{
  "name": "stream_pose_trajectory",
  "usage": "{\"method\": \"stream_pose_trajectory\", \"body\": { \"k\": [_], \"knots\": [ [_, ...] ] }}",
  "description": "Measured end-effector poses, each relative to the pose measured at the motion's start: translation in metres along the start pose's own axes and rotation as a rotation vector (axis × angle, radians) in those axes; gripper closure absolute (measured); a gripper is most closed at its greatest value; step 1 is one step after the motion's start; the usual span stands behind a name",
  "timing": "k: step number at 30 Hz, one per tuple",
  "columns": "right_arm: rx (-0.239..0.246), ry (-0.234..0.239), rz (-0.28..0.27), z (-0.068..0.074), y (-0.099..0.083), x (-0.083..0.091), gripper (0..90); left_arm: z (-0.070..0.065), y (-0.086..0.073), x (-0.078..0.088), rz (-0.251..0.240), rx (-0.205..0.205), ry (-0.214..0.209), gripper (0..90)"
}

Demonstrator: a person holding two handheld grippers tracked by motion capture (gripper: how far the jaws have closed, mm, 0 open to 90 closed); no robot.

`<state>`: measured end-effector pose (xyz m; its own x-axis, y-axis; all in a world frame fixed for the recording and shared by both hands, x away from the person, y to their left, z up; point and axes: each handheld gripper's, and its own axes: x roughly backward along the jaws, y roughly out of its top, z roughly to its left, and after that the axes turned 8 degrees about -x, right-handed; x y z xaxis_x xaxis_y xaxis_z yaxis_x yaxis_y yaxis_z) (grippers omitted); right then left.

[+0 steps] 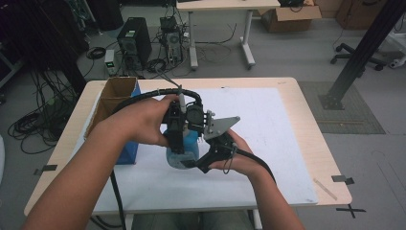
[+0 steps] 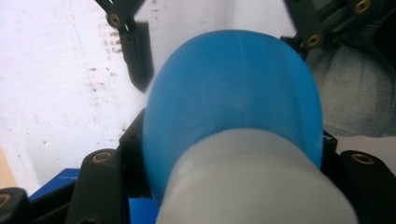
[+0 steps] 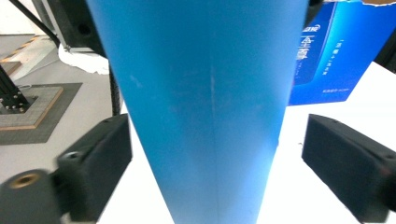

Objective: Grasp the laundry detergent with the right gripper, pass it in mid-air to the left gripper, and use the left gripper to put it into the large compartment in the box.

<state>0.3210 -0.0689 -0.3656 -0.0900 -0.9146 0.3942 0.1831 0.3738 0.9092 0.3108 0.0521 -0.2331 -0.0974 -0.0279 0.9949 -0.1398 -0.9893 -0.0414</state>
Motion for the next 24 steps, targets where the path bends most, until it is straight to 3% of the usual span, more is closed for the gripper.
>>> {"method": "stream_pose_trajectory", "body": {
  "k": [3, 10, 13, 16, 17, 18, 19, 22, 23, 24],
  "knots": [
    [-0.01, 0.003, -0.004, -0.002, 0.001, 0.004, 0.1, 0.002, 0.0, 0.003, 0.0, 0.004, -0.002, 38.5],
    [-0.037, 0.018, -0.017, -0.004, 0.001, 0.014, 0.3, 0.005, 0.0, 0.007, 0.01, 0.018, -0.012, 38.4],
    [-0.016, 0.004, -0.012, -0.004, 0.002, 0.03, 0.4, 0.011, -0.004, 0.013, 0.013, 0.088, -0.03, 38.4],
    [-0.004, -0.018, 0.002, -0.005, 0.002, 0.041, 0.3, 0.015, -0.007, 0.017, 0.011, 0.114, -0.042, 38.4],
    [0.021, -0.056, 0.028, -0.006, 0.002, 0.051, 0.3, 0.019, -0.01, 0.02, 0.012, 0.151, -0.054, 38.4],
    [0.026, -0.071, 0.039, -0.007, 0.001, 0.056, 0.3, 0.019, -0.01, 0.02, 0.012, 0.151, -0.054, 38.4],
    [0.029, -0.082, 0.049, -0.008, 0.001, 0.061, 0.4, 0.023, -0.013, 0.023, 0.02, 0.187, -0.061, 38.4],
    [0.046, -0.117, 0.08, -0.009, 0.002, 0.069, 0.4, 0.026, -0.017, 0.027, 0.025, 0.219, -0.061, 38.4],
    [0.051, -0.151, 0.115, -0.012, 0.002, 0.076, 0.5, 0.031, -0.021, 0.031, 0.024, 0.259, -0.06, 38.4],
    [0.051, -0.151, 0.115, -0.012, 0.002, 0.076, 0.5, 0.031, -0.021, 0.031, 0.024, 0.259, -0.06, 38.4]
  ]
}}
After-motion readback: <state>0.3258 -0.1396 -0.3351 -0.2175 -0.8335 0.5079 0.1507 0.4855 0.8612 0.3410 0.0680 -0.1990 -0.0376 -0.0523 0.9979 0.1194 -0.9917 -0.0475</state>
